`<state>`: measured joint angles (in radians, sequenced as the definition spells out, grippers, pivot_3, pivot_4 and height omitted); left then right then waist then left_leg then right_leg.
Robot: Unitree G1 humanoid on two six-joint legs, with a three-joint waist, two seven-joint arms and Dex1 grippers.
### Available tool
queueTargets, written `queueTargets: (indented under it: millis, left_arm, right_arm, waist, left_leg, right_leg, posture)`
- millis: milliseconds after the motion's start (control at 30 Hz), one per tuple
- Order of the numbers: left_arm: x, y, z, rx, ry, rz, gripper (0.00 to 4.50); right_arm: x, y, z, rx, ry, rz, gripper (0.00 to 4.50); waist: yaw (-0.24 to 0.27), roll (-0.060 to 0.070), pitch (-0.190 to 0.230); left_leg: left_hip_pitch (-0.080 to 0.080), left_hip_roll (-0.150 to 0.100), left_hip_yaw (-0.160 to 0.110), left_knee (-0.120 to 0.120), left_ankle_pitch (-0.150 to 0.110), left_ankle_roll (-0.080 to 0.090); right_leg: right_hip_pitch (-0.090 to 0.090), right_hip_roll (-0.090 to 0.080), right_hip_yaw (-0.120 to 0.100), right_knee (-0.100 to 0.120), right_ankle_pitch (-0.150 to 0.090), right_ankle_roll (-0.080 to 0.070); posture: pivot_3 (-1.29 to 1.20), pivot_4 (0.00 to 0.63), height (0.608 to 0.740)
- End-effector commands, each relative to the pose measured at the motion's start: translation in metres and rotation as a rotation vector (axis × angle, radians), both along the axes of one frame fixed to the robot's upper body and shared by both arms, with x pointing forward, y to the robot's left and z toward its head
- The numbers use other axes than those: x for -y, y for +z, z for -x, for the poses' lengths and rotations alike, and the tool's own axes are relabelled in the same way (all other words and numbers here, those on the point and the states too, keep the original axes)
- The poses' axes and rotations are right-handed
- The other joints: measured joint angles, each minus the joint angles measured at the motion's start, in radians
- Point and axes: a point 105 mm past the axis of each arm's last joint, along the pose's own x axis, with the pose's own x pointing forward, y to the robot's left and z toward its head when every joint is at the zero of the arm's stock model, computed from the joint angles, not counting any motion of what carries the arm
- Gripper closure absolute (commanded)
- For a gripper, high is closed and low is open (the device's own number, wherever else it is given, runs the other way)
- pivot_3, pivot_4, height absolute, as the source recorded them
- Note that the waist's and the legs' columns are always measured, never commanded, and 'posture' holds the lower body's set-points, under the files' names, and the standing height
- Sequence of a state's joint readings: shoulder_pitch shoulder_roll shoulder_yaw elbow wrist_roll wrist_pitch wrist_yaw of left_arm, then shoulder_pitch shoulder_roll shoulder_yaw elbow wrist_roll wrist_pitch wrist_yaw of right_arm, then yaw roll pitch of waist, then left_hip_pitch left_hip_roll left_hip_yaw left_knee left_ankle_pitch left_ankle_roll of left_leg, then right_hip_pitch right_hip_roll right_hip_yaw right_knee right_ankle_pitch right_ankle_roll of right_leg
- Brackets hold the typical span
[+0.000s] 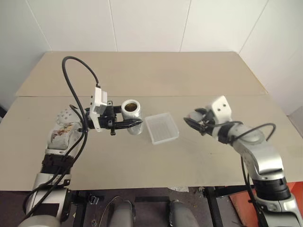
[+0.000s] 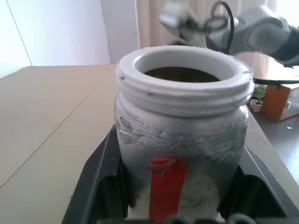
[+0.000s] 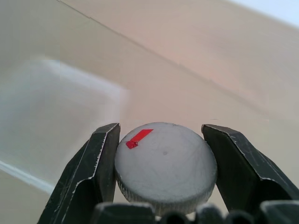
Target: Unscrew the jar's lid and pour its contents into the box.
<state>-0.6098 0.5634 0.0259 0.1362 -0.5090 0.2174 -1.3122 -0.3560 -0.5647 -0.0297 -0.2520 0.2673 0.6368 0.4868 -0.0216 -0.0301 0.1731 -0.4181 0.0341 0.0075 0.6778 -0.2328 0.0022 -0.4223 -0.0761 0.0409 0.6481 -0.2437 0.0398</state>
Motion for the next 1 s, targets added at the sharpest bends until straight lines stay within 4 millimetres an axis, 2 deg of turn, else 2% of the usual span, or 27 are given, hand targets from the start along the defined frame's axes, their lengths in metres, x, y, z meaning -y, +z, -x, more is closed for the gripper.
queueTargets:
  millis: [33,133,267,333,433,500,567,633,733,867,933,1000]
  left_arm:
    - [-0.001,0.012,-0.002,0.08,0.053,0.02,2.57]
    - [0.003,0.013,-0.009,0.097,0.096,0.028,2.57]
    - [0.011,0.015,-0.027,0.16,0.214,0.014,2.57]
    - [0.017,0.018,-0.039,0.253,0.296,-0.023,2.57]
    - [0.023,0.028,-0.051,0.361,0.395,-0.026,2.57]
    - [0.029,0.038,-0.062,0.632,0.52,-0.126,2.57]
    - [0.037,0.04,-0.065,0.887,0.542,-0.236,2.57]
    - [0.046,0.039,-0.067,1.133,0.517,-0.345,2.57]
    - [0.064,0.039,-0.069,1.476,0.428,-0.457,2.57]
    - [0.08,0.033,-0.073,1.949,0.248,-0.582,2.57]
    - [0.087,0.031,-0.072,2.127,0.183,-0.559,2.57]
    - [0.091,0.024,-0.074,2.21,0.135,-0.558,2.57]
  right_arm:
    - [0.021,-0.011,-0.009,0.009,-0.167,-0.068,1.75]
    - [0.027,-0.033,-0.015,-0.061,-0.222,-0.059,1.75]
    - [0.022,-0.043,-0.01,-0.096,-0.151,-0.022,0.46]
    - [0.022,-0.022,-0.006,-0.064,-0.106,-0.036,0.02]
    - [0.016,0.007,0.003,-0.047,-0.007,-0.09,0.02]
    - [0.004,0.041,0.015,-0.07,0.121,-0.196,0.02]
    - [-0.007,0.059,0.027,-0.1,0.223,-0.241,0.02]
    - [-0.016,0.062,0.035,-0.177,0.308,-0.222,0.02]
    - [-0.028,0.065,0.051,-0.166,0.431,-0.121,0.02]
    - [-0.037,0.069,0.064,-0.158,0.55,-0.076,0.02]
    - [-0.039,0.075,0.067,-0.137,0.581,-0.086,0.02]
    - [-0.04,0.079,0.069,-0.123,0.598,-0.107,0.02]
  waist:
    - [-0.003,0.0,0.0]
    - [-0.002,0.0,0.0]
    - [0.007,0.0,0.0]
    - [0.012,0.0,0.0]
    - [0.012,0.0,0.0]
    - [0.013,0.0,0.0]
    - [0.01,0.0,0.0]
    - [0.01,0.0,0.0]
    - [0.016,0.0,0.0]
    - [0.029,0.0,0.0]
    - [0.033,0.0,0.0]
    - [0.034,0.0,0.0]
  left_leg:
    - [0.001,0.0,0.0,-0.001,0.0,0.0]
    - [0.002,0.0,0.0,-0.001,0.0,0.0]
    - [0.002,0.0,0.001,-0.001,0.0,0.0]
    - [0.002,-0.001,0.001,-0.001,0.0,0.0]
    - [0.001,-0.001,0.001,0.0,0.0,0.0]
    - [0.001,-0.001,0.0,0.0,0.0,0.0]
    - [0.002,-0.001,0.0,0.0,0.0,0.0]
    - [0.002,-0.001,0.0,-0.001,0.0,0.0]
    - [0.002,-0.001,0.0,-0.002,0.0,0.0]
    - [-0.002,-0.002,0.0,0.0,0.0,0.0]
    - [-0.004,-0.003,0.0,0.001,0.0,0.0]
    - [-0.004,-0.003,0.0,0.001,0.0,0.0]
  right_leg:
    - [0.001,0.0,0.0,0.0,0.0,0.0]
    - [0.001,0.0,0.001,0.0,0.0,0.0]
    - [0.001,0.0,0.001,-0.001,0.0,0.0]
    - [0.002,0.0,0.001,-0.001,0.0,0.0]
    - [0.002,-0.001,0.0,-0.001,0.0,0.0]
    - [0.002,0.0,0.001,-0.001,0.0,0.0]
    - [0.002,0.0,0.001,0.0,0.0,0.0]
    - [0.002,0.0,0.001,-0.001,0.0,0.0]
    - [0.003,0.0,0.0,-0.003,0.0,0.0]
    - [0.0,-0.001,0.0,-0.003,0.001,0.002]
    - [0.0,-0.001,-0.001,-0.003,0.001,0.003]
    - [-0.001,-0.002,-0.001,-0.003,0.001,0.003]
  posture:
    - [0.0,0.15,0.74]
    - [0.0,0.15,0.74]
    - [0.0,0.15,0.74]
    - [0.0,0.15,0.74]
    - [0.0,0.15,0.74]
    - [0.0,0.15,0.74]
    - [0.0,0.15,0.74]
    - [0.0,0.15,0.74]
    - [0.0,0.15,0.74]
    - [0.0,0.15,0.74]
    - [0.0,0.15,0.74]
    - [0.0,0.15,0.74]
